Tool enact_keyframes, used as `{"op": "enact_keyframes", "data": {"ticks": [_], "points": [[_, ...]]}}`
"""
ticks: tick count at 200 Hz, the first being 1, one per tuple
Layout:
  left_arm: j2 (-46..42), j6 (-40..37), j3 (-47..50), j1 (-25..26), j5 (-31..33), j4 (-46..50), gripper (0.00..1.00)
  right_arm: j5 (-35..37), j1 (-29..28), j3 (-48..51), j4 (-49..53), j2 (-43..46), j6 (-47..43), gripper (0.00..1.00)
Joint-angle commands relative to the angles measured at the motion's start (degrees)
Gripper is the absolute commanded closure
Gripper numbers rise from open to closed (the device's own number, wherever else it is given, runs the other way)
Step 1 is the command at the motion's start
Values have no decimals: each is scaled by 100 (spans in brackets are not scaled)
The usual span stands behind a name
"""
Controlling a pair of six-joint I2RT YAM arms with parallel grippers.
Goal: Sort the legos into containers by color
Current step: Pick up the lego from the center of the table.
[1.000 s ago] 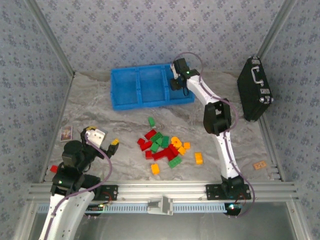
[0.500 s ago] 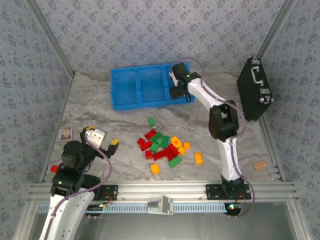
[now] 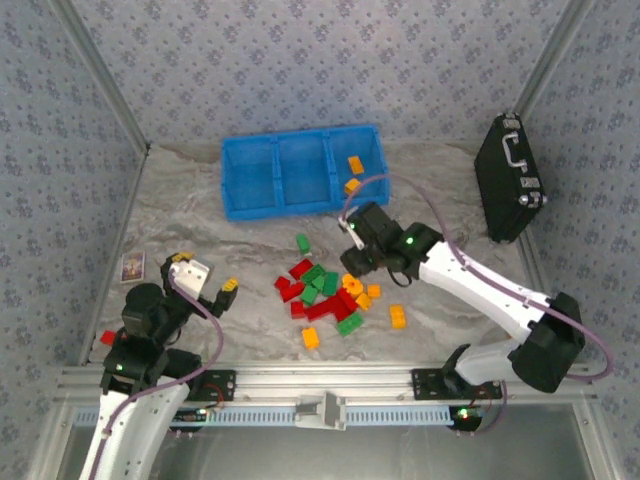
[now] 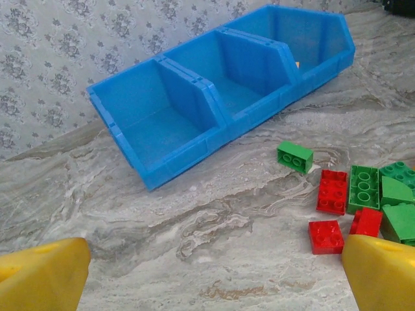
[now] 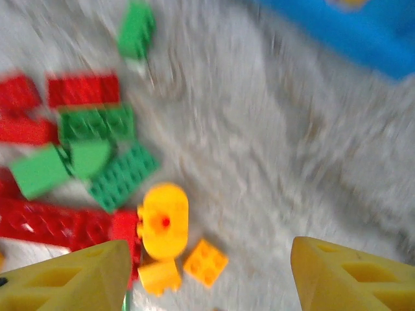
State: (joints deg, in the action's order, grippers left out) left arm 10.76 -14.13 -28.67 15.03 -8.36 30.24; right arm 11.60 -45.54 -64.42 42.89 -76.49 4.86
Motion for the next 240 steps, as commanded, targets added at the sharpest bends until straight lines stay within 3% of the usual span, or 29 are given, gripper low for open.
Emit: {"op": "enact_keyframes", "data": {"ticks": [1, 40, 97, 110, 133, 145, 186, 221, 240], "points": [[-46, -81, 21, 0, -157, -65, 0, 51, -16, 358, -116, 235, 514, 32], [-52, -72, 28, 0, -165, -39, 0, -647, 122, 1021, -1034, -174, 726, 31], [-61, -50, 11, 0, -342, -12, 0, -1064, 299, 1206, -1940, -1031, 597, 30], [-96, 63, -38, 0, -689, 11, 0, -1113, 355, 1156, -2028, -1205, 557, 30], [-72, 590, -148, 8, -2009, 102, 0, -1170, 373, 1022, -2031, -1481, 491, 31], [-48, 840, -232, 21, -2307, 161, 0, -1198, 377, 994, -2029, -1609, 457, 31], [-92, 772, -435, 64, -2335, 746, 0, -1160, 358, 1008, -2051, -1922, 386, 34], [99, 1005, -354, 62, -2310, 287, 0, -1078, 380, 994, -2027, -1922, 375, 37], [641, 1384, -858, 62, -2104, -15, 0, -1061, 410, 1017, -1954, -1837, 349, 39]]}}
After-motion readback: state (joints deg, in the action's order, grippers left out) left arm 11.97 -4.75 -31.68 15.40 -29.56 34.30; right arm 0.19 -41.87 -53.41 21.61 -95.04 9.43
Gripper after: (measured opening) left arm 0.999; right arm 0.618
